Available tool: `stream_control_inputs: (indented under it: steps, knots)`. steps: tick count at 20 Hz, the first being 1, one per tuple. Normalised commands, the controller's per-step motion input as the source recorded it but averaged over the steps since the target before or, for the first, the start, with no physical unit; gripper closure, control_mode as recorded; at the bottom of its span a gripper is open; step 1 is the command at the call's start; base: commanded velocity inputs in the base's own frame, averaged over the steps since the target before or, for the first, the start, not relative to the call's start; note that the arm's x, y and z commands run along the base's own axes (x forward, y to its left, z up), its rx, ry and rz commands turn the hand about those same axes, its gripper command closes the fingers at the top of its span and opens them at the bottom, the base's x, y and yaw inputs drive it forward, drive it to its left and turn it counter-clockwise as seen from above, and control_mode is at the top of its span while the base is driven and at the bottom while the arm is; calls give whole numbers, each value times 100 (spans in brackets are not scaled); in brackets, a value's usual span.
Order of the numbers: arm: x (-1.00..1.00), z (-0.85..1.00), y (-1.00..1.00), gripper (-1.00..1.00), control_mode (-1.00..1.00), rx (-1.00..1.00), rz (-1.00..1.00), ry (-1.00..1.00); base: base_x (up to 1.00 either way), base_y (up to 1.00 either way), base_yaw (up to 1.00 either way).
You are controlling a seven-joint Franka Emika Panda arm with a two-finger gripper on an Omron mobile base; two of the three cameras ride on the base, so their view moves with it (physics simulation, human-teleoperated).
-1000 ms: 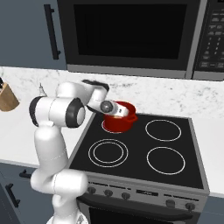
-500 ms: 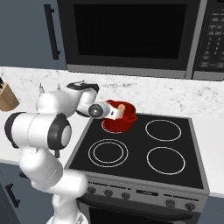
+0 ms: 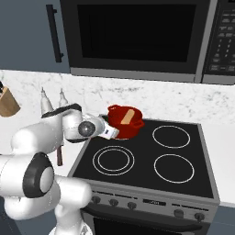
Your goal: Put the garlic and squash in the pot. Retrieve the spatula and lightly stir the vegetables in the pot.
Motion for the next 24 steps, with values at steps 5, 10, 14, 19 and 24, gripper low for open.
stream_control_inputs:
  steps: [5, 10, 14, 19, 24]
  knots:
    - [-14, 100, 22, -100, -100, 11, -2, 37, 0, 0, 0]
    - [-12, 100, 26, -100, -100, 11, -2, 43, 0, 0, 0]
    - [-26, 100, 21, -100, -100, 9, 0, 44, 0, 0, 0]
    - [-38, 54, 7, -100, -100, 4, 1, 55, 0, 0, 0]
    - [-51, -38, 3, -100, -100, -3, 15, 40, 0, 0, 0]
